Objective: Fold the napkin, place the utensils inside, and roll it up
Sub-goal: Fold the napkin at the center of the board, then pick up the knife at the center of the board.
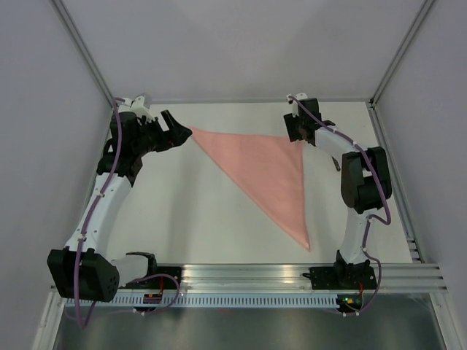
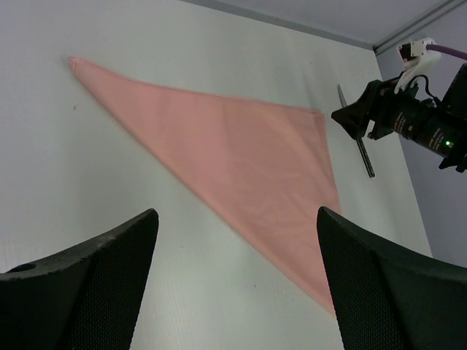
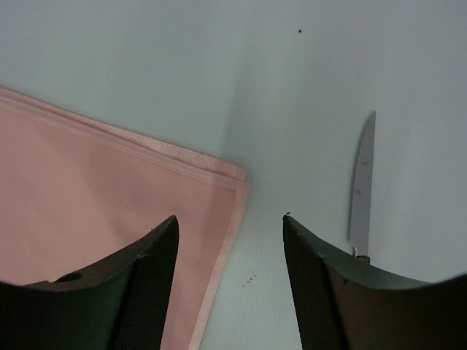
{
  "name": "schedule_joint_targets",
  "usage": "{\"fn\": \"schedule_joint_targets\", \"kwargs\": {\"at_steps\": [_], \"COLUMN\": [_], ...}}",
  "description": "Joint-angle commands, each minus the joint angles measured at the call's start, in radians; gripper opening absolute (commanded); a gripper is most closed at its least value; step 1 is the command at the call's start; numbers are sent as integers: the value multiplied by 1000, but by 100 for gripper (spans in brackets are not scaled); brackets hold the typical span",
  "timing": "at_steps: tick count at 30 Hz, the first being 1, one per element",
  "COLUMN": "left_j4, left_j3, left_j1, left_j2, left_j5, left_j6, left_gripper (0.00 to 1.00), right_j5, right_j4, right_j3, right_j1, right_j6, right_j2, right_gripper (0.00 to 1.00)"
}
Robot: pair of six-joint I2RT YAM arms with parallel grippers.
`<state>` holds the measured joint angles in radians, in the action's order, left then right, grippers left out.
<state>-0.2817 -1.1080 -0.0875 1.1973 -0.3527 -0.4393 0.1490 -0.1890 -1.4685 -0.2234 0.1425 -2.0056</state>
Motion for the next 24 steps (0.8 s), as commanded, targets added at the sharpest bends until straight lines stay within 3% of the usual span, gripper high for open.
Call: {"fn": "schedule_joint_targets", "kwargs": {"at_steps": [1,12,24], "left_j4": [16,-65,-68], "left_j3": [11,72,111], "left_j1": [-8,-8,-9], "left_j2": [-63,-254,-281], "left_j5": [-67,-118,-114], "left_j6": [-29,36,59], "left_gripper": [93,95,95], "right_j5": [-15,-146,-187], "right_j4": [-87,-211,-256], "right_j3": [-114,43,-16], "right_j1": [53,269,306], "right_j6": [-12,69,117], "right_j2": [13,140,-30], "right_gripper": [66,57,48]}}
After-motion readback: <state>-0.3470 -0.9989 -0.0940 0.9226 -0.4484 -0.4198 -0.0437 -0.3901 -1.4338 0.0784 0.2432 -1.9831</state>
